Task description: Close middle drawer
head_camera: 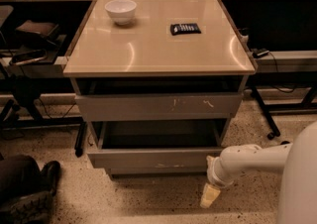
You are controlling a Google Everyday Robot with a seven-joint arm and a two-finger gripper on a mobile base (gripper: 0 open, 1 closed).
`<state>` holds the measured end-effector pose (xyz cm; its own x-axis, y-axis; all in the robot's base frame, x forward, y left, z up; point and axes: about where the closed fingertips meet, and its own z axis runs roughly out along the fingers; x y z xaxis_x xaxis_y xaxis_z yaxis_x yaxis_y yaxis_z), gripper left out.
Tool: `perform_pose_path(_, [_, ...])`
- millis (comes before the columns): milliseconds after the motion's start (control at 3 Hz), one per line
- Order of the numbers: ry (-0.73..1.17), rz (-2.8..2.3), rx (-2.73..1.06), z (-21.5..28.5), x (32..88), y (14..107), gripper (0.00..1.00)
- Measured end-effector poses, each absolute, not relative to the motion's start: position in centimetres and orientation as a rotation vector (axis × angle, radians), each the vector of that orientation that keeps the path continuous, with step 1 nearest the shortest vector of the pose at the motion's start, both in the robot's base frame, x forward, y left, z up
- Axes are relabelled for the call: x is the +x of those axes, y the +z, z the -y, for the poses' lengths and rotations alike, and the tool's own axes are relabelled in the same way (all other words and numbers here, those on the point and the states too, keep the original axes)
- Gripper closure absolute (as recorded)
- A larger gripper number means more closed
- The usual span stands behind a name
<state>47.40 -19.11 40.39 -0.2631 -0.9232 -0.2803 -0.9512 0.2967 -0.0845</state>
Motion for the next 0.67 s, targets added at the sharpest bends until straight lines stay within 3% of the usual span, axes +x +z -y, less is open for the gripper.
perform_pose_path(667, [0.158,-2.308,-1.684,19.51,47.95,40.19,0.00])
